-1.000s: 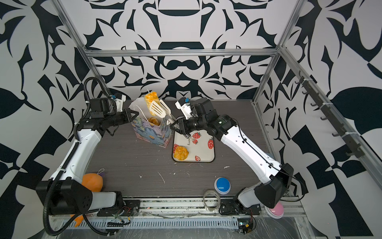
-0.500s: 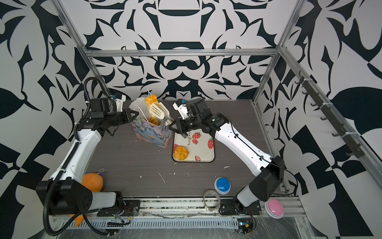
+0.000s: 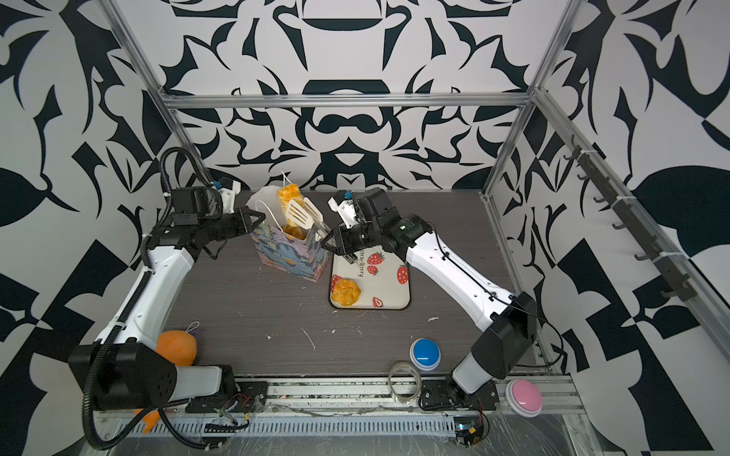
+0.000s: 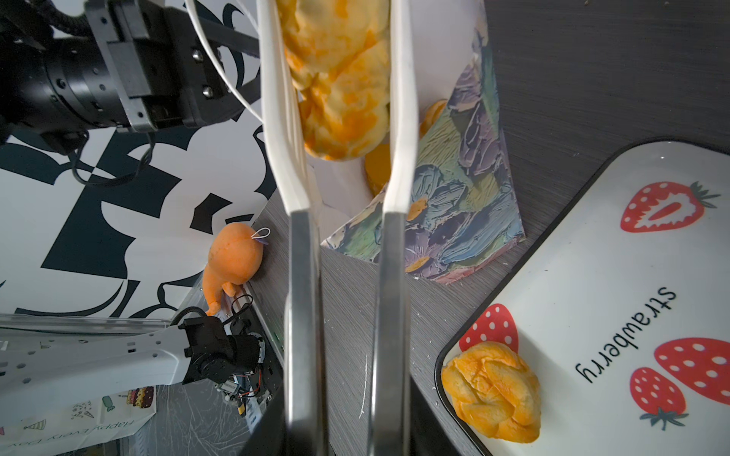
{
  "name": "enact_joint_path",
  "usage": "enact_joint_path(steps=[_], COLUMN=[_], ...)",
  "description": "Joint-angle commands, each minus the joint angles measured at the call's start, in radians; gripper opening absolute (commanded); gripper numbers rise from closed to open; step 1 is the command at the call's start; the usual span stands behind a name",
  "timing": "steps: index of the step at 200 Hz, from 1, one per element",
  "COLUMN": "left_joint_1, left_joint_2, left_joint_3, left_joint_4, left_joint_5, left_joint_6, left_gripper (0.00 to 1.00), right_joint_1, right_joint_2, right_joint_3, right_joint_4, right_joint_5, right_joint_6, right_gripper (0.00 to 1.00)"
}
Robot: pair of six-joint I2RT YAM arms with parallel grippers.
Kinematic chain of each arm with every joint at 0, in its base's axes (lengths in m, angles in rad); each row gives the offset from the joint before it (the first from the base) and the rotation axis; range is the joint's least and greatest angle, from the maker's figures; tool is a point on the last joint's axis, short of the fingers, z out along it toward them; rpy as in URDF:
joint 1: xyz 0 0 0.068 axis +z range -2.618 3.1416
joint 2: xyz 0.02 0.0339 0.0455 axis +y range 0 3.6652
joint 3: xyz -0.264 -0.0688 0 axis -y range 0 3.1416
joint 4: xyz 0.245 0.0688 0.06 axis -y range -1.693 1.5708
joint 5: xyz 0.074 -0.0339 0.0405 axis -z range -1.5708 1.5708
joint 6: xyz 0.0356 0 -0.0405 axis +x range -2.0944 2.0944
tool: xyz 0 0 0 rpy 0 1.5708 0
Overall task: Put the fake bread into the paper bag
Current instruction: 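Carry the twisted roll in the tongs over the bag opening, then open the tongs over the bag to drop the twisted roll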
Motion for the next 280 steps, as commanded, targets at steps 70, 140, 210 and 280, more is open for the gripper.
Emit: enact_joint_path(steps=[70, 140, 210, 280], left_joint_1=[-0.004, -0.004, -0.004, -0.004], left_joint_2=[-0.003, -0.001, -0.001, -0.001], left_joint_3=[-0.015, -0.015, -0.015, -0.015], left_joint_4=[-0.01, -0.01, -0.011, -0.01], left_joint_5=[0.007, 0.006, 0.005, 0.005], left_joint_6=[0.003, 0.005, 0.003, 0.003], left_gripper=[0.02, 0.02, 0.02, 0.02], right_joint_1=[0.005, 0.005, 0.004, 0.005], right_joint_2=[-0.006, -0.009, -0.011, -0.016], right_joint_3=[0.05, 0.054, 0.061, 0.066], right_joint_4=[0.046, 0.039, 0.033, 0.026], right_joint_5=[0.004, 0.007, 0.009, 0.015], right_joint_6=[-0.004, -0.005, -0.008, -0.012], right_gripper=[0.39, 0.41, 0.45, 0.47])
